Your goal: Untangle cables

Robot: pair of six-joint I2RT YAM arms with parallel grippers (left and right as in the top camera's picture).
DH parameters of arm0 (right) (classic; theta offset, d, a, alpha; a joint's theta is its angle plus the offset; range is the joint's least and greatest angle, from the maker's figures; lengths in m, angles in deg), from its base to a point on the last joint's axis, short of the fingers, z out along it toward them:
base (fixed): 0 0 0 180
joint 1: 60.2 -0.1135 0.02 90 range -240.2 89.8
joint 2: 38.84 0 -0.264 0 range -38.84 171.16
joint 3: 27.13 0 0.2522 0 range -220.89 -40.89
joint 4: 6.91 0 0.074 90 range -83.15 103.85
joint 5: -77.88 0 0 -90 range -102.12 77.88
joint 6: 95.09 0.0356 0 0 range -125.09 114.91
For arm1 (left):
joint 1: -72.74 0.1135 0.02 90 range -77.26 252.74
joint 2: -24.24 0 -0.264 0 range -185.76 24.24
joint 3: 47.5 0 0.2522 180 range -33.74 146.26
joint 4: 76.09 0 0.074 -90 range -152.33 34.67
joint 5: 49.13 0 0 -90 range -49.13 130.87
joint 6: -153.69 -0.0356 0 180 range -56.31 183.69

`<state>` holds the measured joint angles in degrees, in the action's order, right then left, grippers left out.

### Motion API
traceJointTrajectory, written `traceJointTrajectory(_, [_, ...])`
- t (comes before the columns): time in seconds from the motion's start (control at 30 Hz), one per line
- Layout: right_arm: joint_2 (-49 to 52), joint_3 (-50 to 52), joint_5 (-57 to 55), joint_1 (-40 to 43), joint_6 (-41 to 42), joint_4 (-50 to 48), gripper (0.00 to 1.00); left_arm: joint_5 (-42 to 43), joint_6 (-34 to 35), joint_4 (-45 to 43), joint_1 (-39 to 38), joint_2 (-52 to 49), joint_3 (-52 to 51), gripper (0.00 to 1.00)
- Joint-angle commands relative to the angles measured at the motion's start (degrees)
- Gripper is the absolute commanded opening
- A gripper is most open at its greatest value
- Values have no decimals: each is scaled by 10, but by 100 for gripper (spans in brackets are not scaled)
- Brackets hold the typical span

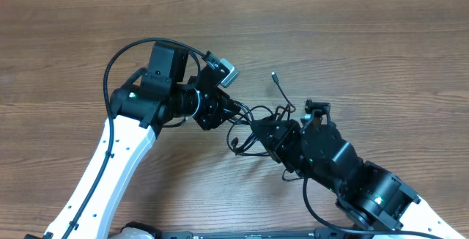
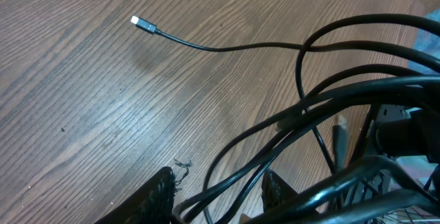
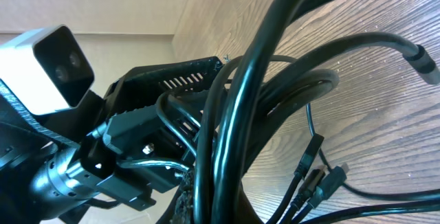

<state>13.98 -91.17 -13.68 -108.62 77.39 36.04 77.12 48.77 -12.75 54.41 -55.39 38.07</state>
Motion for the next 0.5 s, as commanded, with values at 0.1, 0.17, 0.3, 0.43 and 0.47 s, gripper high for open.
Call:
traceJointTrajectory(0.1, [14,-8,-30,0,-5,12,4,26,8,-8,10,2,6,4])
traceJointTrajectory(0.17, [14,-8,-36,1,-5,12,4,25,8,-8,10,2,6,4])
traceJointTrajectory(0.3, [14,-8,-47,1,-5,12,19,26,7,-8,10,2,6,4])
traceJointTrajectory(0.43, [14,-8,-49,2,-5,12,31,26,7,-12,10,2,6,4])
traceJointTrajectory(0.47, [14,-8,-50,2,-5,12,31,26,7,-13,10,2,6,4])
